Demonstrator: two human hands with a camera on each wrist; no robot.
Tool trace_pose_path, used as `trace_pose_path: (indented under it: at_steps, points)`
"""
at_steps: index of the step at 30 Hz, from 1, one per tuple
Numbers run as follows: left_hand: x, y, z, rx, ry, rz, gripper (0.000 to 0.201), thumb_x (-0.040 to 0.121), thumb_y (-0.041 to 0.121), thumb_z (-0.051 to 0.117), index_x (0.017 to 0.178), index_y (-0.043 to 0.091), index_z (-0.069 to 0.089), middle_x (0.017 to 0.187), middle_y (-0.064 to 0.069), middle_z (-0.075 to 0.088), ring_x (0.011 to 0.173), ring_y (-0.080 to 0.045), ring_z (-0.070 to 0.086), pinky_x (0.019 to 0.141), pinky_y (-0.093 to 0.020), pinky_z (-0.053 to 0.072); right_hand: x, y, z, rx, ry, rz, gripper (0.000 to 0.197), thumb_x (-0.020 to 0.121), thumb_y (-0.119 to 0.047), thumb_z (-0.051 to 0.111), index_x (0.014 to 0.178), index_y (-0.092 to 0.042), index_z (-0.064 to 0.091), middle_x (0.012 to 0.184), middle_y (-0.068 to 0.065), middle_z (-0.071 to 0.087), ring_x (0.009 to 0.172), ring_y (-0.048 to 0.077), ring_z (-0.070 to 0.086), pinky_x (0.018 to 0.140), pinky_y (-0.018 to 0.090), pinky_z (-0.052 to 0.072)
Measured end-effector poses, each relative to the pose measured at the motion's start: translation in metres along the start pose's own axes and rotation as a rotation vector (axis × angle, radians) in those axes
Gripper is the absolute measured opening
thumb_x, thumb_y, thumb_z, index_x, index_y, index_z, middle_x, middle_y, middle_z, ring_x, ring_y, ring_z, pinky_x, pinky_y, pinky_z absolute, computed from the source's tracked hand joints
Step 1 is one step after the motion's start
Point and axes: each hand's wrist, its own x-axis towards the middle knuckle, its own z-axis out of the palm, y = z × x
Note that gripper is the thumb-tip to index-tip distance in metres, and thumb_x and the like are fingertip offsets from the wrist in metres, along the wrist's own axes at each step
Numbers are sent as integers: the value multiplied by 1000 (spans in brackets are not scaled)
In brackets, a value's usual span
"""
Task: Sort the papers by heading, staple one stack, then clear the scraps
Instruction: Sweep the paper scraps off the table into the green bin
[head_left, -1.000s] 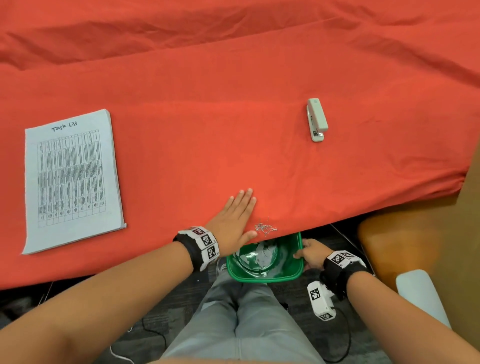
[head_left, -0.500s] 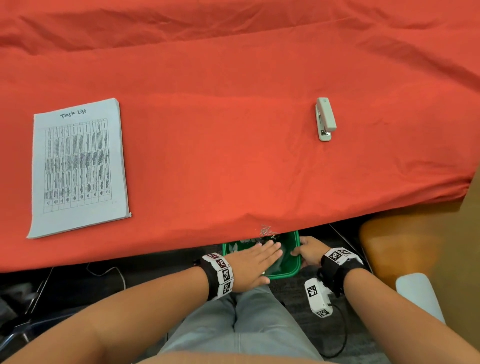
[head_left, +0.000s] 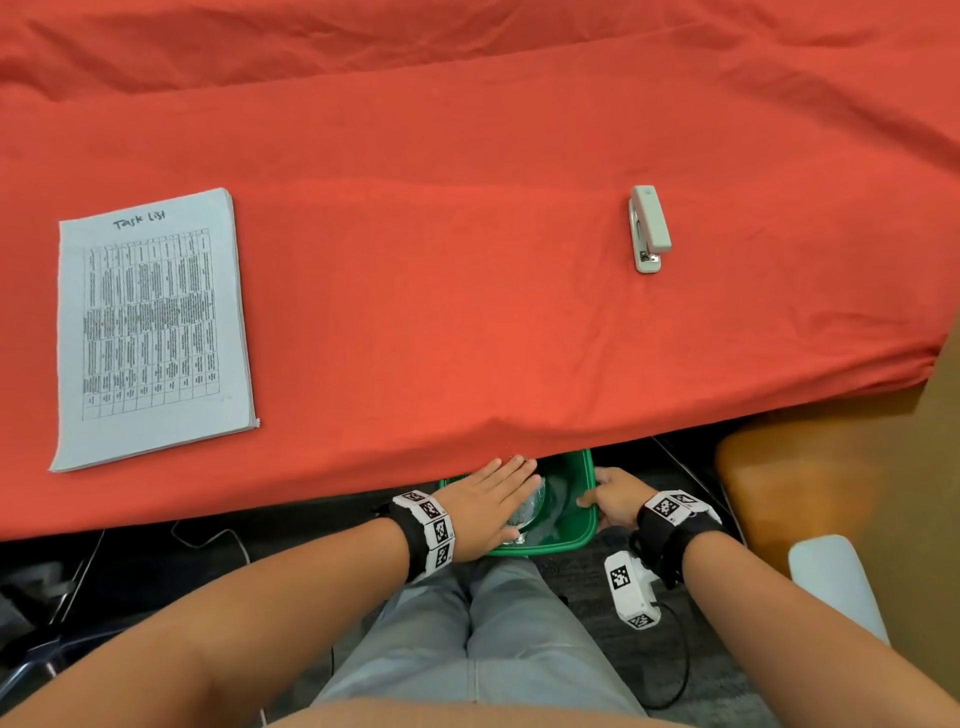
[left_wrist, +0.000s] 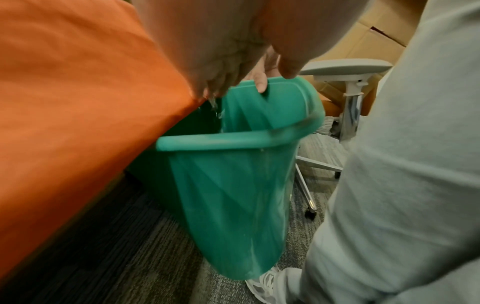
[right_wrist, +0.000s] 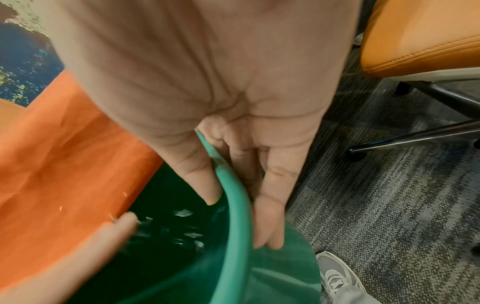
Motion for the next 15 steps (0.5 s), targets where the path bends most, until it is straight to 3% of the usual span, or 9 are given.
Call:
trace_pose_path:
  at_steps: [4,7,9,11,13,15]
  points:
    - [-2,11,1,-42,-77,129,62,102,37,27,152,9,3,161,-10,-1,149,-23,-4,122,-41,3,1,2,0,-6,9,-1,24,87,14,44,105,1,53,100,25,60,89,40,62,74,50,54]
    - [-6,16,-2,51,37,192,58,102,35,27,151,8,13,160,-12,7,149,-25,3,121,-42,5,2,1,-1,-4,2,-7,23,87,14,43,103,1,53,95,24,60,83,37,62,72,49,54]
    - [-7,13,-6,88,135,97,60,98,37,29,149,7,20,159,-15,12,147,-30,11,119,-45,9,2,0,-2,4,0,-6,23,87,14,43,103,0,53,97,24,61,85,39,62,72,49,54]
    - [-6,9,-6,63,178,-3,64,97,40,32,150,6,16,158,-20,3,146,-34,3,117,-47,4,4,0,-3,2,1,0,24,87,13,44,105,1,54,101,26,62,94,44,63,77,52,55]
    - [-4,4,-1,28,124,-32,67,99,40,31,151,6,6,158,-21,-6,146,-35,-6,118,-46,-2,4,0,-3,-1,3,3,26,86,13,45,108,2,54,104,27,62,101,49,62,80,55,54]
    - [-1,2,4,-3,19,-29,66,101,39,28,151,7,1,159,-18,-5,147,-33,-6,119,-42,-3,5,0,-3,0,7,3,27,86,14,45,109,2,53,104,27,62,100,49,62,78,54,55]
